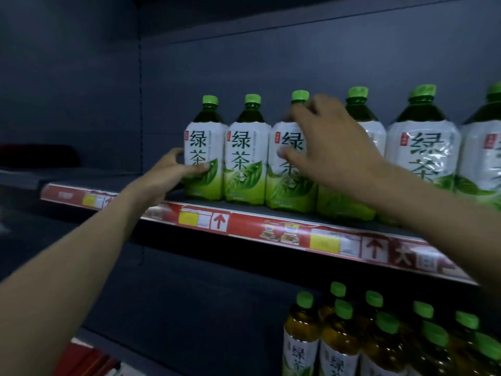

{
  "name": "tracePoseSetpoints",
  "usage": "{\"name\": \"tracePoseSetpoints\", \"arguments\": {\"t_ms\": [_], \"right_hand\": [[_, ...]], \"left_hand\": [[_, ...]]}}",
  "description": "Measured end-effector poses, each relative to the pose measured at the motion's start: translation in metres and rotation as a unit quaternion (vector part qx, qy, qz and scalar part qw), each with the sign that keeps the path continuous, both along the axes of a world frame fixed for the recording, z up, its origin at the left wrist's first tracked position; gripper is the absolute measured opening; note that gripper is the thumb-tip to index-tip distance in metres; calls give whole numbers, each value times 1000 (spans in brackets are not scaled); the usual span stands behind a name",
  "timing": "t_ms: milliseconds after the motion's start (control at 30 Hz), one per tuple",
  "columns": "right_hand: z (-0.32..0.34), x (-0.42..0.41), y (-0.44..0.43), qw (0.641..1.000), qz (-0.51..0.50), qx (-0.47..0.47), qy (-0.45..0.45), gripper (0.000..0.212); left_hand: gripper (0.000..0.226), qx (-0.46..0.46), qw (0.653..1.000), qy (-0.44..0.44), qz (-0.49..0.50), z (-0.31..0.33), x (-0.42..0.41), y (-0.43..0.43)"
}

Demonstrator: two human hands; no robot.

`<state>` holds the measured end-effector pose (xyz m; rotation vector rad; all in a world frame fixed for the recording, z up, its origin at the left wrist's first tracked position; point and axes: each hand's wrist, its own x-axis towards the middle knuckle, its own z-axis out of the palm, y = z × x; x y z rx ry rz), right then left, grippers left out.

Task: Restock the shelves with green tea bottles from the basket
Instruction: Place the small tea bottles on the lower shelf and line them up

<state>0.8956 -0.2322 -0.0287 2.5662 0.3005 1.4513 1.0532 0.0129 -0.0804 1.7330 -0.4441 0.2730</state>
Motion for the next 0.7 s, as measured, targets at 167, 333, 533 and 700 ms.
{"name": "tracePoseSetpoints", "arguments": {"t_ms": [167, 333, 533, 700], "right_hand": [[55, 45, 40, 993, -28, 10, 116, 73], [72, 76, 49, 948, -167, -121, 242, 83], [76, 100, 49, 932, -141, -129, 307, 90], [82, 92, 45, 938, -48, -51, 339, 80]], "left_hand": [[118, 2, 992, 16, -128, -8, 29, 10], [114, 13, 986, -10, -164, -14, 43, 11], [84, 6, 986, -36, -165, -19, 53, 13], [112, -9, 986, -71, -147, -21, 38, 14]]}}
